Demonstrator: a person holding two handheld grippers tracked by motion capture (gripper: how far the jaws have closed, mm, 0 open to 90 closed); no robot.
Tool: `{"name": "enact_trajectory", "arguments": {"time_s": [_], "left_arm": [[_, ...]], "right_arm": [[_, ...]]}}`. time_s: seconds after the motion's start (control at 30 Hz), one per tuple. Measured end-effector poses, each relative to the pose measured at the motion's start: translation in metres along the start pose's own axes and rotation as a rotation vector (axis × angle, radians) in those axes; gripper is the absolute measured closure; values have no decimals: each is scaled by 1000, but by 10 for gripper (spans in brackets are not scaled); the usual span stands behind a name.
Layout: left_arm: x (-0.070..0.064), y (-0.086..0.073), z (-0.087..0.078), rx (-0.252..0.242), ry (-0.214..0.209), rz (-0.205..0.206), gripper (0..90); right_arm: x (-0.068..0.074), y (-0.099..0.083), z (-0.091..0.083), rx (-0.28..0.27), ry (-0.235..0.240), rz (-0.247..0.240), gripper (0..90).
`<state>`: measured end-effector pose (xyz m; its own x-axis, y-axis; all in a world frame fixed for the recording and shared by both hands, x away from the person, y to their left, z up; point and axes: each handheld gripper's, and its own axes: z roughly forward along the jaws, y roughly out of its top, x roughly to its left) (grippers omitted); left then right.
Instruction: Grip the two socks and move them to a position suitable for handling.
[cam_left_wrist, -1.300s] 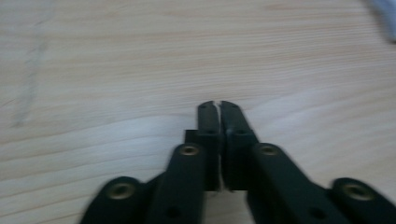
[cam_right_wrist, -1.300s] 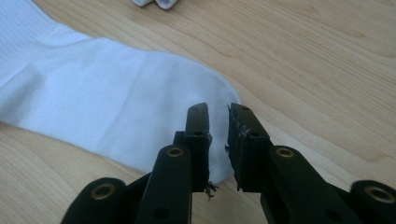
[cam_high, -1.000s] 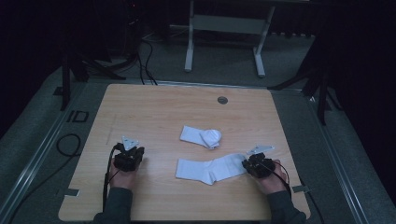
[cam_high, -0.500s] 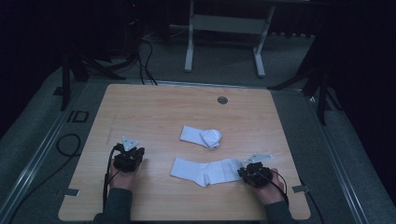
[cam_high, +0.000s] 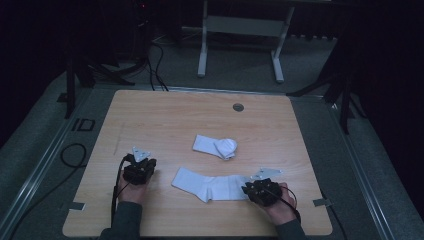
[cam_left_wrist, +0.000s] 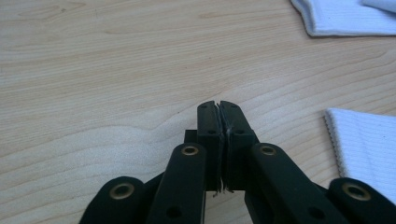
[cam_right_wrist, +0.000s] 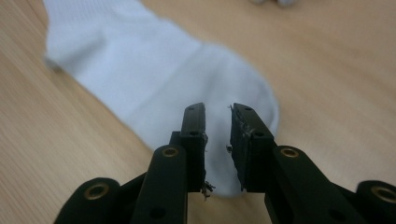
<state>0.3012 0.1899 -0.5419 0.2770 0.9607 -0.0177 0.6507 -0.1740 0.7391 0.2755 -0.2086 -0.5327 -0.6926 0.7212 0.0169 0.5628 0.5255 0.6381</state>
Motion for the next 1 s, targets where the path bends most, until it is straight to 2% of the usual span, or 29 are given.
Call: {"name": "enact_trajectory", "arguments": {"time_s": [0.2, 0.23, 0.27, 0.37, 0.43, 0.47, 0.53, 0.63, 0.67, 0.77, 0.83, 1.0], "left_arm": [[2, 0, 0, 0, 2, -6, 864], [2, 0, 0, 0, 2, -6, 862], [2, -1, 1, 3, 2, -11, 861], [3, -1, 1, 7, 2, -11, 857], [3, -1, 2, 8, 2, -10, 856], [3, -1, 2, 5, 3, -14, 856], [3, -1, 3, 8, 6, -14, 856], [4, -1, 4, 10, 7, -13, 853], [5, -1, 5, 15, 13, -12, 853], [6, -2, 7, 25, 20, -5, 853], [7, -2, 9, 29, 20, -8, 856], [9, -2, 10, 32, 20, -10, 857]], "right_arm": [[-5, 29, 0, -35, -24, -49, 750], [-5, 29, 0, -35, -24, -49, 750], [-8, 40, 3, -44, -22, -63, 751], [-16, 54, 12, -49, -31, -73, 757], [-18, 59, 14, -50, -37, -71, 764], [-24, 69, 21, -56, -42, -74, 779], [-30, 78, 28, -60, -23, -53, 787], [-35, 87, 36, -62, -26, -53, 799], [-38, 94, 43, -57, -33, -52, 799], [-40, 99, 49, -53, -42, -62, 799], [-44, 108, 59, -47, -55, -61, 799], [-49, 120, 76, -33, -76, -44, 795]]}}
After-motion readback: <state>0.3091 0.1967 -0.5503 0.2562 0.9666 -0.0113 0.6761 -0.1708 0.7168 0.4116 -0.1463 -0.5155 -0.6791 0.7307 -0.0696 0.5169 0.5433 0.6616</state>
